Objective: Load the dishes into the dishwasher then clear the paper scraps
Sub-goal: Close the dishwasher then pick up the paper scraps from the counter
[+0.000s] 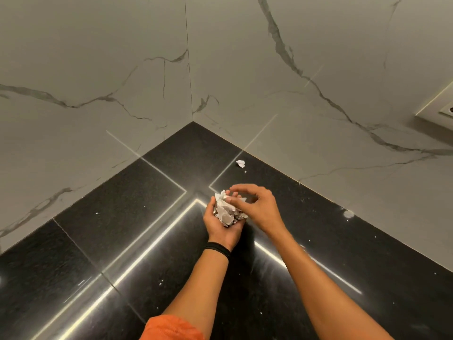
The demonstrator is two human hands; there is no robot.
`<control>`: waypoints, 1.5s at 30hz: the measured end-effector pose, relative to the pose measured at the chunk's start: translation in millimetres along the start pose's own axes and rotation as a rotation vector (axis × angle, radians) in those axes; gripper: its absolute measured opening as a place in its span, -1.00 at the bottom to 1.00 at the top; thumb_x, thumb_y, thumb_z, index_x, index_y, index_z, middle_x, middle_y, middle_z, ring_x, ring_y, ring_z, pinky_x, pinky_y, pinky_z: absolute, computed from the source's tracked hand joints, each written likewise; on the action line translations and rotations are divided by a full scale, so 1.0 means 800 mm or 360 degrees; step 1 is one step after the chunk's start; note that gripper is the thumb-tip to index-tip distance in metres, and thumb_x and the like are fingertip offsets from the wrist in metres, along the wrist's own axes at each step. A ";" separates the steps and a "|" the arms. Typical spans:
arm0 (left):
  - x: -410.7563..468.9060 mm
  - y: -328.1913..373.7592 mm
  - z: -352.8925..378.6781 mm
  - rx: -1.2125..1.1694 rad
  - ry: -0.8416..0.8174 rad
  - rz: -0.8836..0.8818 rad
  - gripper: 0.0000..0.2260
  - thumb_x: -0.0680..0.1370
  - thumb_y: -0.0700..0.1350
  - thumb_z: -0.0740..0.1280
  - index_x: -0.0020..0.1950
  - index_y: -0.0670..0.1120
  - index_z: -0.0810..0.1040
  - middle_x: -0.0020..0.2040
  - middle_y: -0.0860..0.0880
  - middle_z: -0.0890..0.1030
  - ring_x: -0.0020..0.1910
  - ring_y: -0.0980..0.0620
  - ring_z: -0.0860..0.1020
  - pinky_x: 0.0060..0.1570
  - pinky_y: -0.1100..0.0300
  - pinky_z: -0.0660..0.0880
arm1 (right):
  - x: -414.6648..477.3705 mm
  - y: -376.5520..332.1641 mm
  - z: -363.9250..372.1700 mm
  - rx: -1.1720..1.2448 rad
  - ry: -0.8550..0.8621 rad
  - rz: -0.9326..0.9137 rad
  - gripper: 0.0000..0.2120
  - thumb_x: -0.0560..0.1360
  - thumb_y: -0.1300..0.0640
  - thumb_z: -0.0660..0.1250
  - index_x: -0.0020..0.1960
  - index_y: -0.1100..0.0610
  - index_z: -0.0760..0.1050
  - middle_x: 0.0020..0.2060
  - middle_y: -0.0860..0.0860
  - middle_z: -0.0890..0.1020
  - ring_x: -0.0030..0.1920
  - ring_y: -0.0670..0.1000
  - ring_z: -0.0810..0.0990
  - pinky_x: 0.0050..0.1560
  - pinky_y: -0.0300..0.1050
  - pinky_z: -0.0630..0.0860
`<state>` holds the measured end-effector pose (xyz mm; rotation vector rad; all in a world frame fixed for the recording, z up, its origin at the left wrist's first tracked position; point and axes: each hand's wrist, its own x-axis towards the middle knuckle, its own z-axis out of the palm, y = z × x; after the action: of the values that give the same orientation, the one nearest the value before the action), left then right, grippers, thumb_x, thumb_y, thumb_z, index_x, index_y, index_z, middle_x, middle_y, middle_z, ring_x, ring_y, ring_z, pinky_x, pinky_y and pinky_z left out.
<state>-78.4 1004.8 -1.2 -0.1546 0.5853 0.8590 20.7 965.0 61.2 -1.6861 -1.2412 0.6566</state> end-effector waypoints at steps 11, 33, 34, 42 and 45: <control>0.044 0.023 0.021 -0.0185 -0.0036 0.0086 -0.64 0.60 0.05 0.29 0.26 -0.15 0.60 0.14 -0.13 0.64 0.23 -0.11 0.56 0.30 -0.05 0.46 | 0.183 0.093 -0.004 -0.1114 -0.0616 -0.0057 -0.33 0.55 0.33 0.35 0.59 0.02 0.25 0.59 0.02 0.24 0.58 0.10 0.20 0.57 0.04 0.11; -0.026 -0.012 -0.004 -0.0066 -0.0004 0.0091 -0.61 0.50 0.03 0.37 0.26 -0.13 0.56 0.07 -0.14 0.62 0.09 -0.11 0.60 0.32 0.01 0.45 | -0.041 0.019 -0.021 0.0203 0.0287 0.0070 -0.85 0.49 0.24 0.51 0.04 0.08 0.67 -0.11 -0.10 0.72 -0.05 -0.13 0.70 0.07 -0.19 0.63; -0.030 -0.018 -0.004 -0.0058 -0.0009 0.0074 -0.64 0.49 0.04 0.38 0.20 -0.12 0.58 0.04 -0.12 0.61 0.06 -0.10 0.60 0.33 0.02 0.43 | -0.051 0.009 -0.019 0.0183 0.0231 0.0010 -0.85 0.48 0.23 0.51 0.02 0.07 0.67 -0.12 -0.10 0.72 -0.06 -0.11 0.70 0.04 -0.21 0.63; -0.050 -0.033 -0.003 -0.0132 -0.0066 0.0005 -0.70 0.52 0.05 0.34 0.09 -0.14 0.61 -0.01 -0.12 0.62 0.03 -0.08 0.60 0.30 0.03 0.46 | -0.081 -0.006 -0.010 -0.0242 0.0100 -0.0141 -0.82 0.43 0.18 0.52 -0.03 -0.07 0.71 -0.18 -0.29 0.64 -0.04 -0.17 0.57 -0.03 -0.29 0.51; -0.044 -0.029 -0.003 -0.0142 -0.0080 0.0006 -0.60 0.49 0.03 0.35 0.26 -0.13 0.58 0.08 -0.14 0.62 0.16 -0.10 0.57 0.42 -0.01 0.35 | -0.062 0.004 -0.027 -0.0071 0.0229 -0.0033 -0.87 0.51 0.19 0.47 -0.01 -0.01 0.70 -0.12 -0.20 0.70 -0.03 -0.15 0.66 0.03 -0.24 0.57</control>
<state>-79.7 965.1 13.4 -0.2125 0.5008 0.8906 22.3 910.6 63.4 -1.7234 -1.1769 0.4897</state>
